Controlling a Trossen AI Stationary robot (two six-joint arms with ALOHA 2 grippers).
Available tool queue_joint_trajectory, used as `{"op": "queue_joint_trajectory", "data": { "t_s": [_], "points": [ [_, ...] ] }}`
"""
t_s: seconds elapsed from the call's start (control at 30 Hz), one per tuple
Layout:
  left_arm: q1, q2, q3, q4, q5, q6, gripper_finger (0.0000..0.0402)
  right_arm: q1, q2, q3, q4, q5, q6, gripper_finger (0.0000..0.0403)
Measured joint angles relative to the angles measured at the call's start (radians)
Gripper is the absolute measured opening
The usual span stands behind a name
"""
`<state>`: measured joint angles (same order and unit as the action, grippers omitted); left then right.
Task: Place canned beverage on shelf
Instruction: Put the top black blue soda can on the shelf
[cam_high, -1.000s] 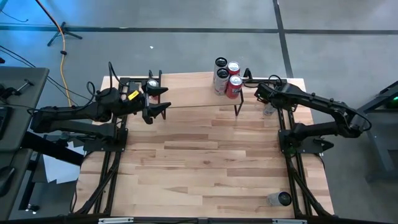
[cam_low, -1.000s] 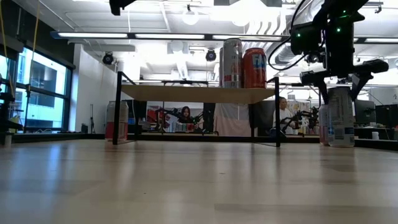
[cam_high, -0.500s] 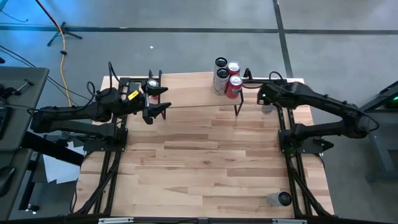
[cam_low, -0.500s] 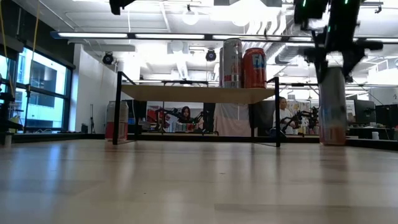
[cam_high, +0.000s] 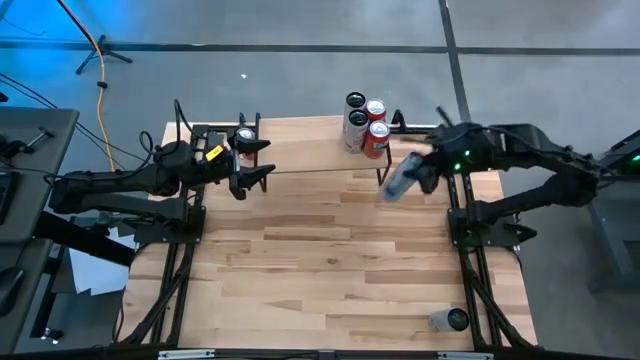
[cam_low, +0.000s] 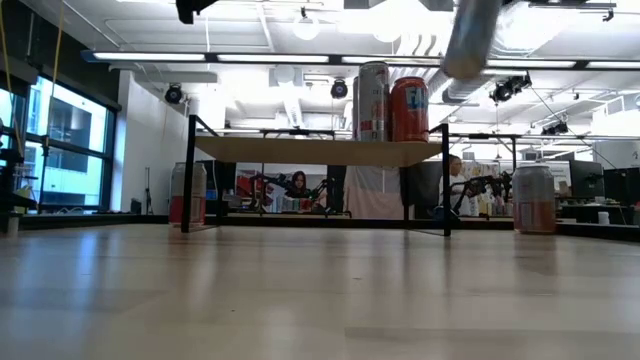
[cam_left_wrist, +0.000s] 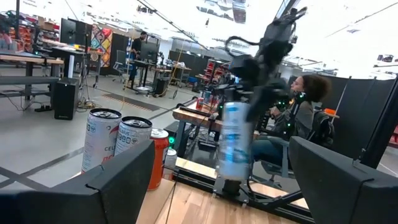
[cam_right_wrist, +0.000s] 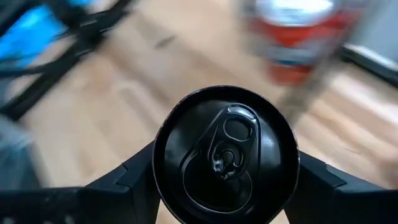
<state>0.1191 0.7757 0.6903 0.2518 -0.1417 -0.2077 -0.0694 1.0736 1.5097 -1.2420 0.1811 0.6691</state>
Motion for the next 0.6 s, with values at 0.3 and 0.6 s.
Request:
{"op": "queue_joint_trajectory", "data": {
  "t_s": [0.3, 0.6],
  "points": [
    [-0.024, 0.059, 0.045, -0.054, 0.098, -0.043, 0.0335, 0.125, 0.271, 0.088, 0.217, -0.054, -0.203, 0.0238],
    [-0.053, 0.216, 0.205, -0.266, 0.211, 0.083, 0.0335, 0.122, 0.542, 0.348, 0.202, -0.083, -0.446, 0.0238]
  ]
}}
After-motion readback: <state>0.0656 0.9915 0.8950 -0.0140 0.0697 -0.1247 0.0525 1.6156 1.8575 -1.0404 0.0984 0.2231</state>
